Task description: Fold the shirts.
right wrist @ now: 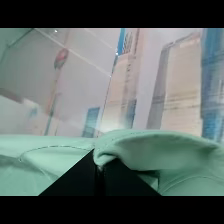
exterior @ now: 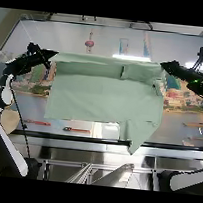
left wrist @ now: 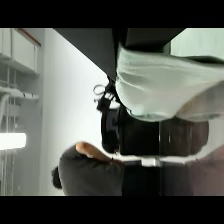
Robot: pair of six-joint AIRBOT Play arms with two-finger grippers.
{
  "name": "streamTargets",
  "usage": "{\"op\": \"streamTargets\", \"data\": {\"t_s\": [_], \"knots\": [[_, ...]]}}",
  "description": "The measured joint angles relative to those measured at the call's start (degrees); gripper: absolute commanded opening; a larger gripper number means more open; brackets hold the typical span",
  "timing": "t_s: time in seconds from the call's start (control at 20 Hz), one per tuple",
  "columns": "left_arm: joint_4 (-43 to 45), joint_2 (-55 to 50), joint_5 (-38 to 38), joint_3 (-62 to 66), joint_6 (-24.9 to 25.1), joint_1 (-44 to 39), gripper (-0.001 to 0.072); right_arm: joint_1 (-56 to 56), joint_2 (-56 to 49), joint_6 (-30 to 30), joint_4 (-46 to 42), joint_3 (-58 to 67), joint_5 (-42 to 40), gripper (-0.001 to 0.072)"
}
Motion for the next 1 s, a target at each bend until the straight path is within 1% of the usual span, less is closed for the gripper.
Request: {"op": "streamTargets", "data": {"t_s": [0.15, 0.25, 0.45, 0.6, 0.75, 0.85, 0.9, 0.95, 1.0], "knots": [[0.4, -1.8, 0.9, 0.0, -0.9, 1.0, -0.0008, -1.6, -1.6, -0.1, -1.4, 1.1, 4.0, 0.0022], [2.4, -2.3, -0.3, -0.7, -1.1, 1.5, -0.0008, -2.6, -2.1, 2.4, -5.7, 1.3, 6.7, 0.0023], [13.4, -2.5, -4.8, 0.8, -2.6, 0.7, -0.0008, -3.5, -2.6, 7.3, -15.9, 1.5, 11.1, 0.0023], [21.3, -0.4, -6.8, 0.0, -3.0, -0.2, -0.0008, -3.7, -2.8, 9.3, -20.1, 1.5, 13.5, 0.0024], [32.0, 2.7, -6.9, -1.2, -3.7, -0.5, -0.0007, -3.7, -2.9, 10.6, -23.5, 1.5, 14.7, 0.0025], [37.6, 4.3, -6.2, -1.6, -4.1, -0.6, -0.0003, -3.7, -2.9, 11.1, -24.6, 1.5, 15.1, 0.0028], [39.5, 4.9, -5.8, -1.7, -4.3, -0.7, 0.0188, -3.7, -2.9, 11.4, -24.9, 1.5, 15.3, 0.0087], [41.6, 5.5, -5.3, -1.7, -4.3, -0.8, 0.0317, -3.6, -2.9, 11.5, -25.4, 1.5, 15.3, 0.0193], [42.7, 5.8, -5.0, -1.4, -4.5, -0.9, 0.0317, -3.7, -2.9, 11.6, -25.6, 1.6, 15.1, 0.0192]]}}
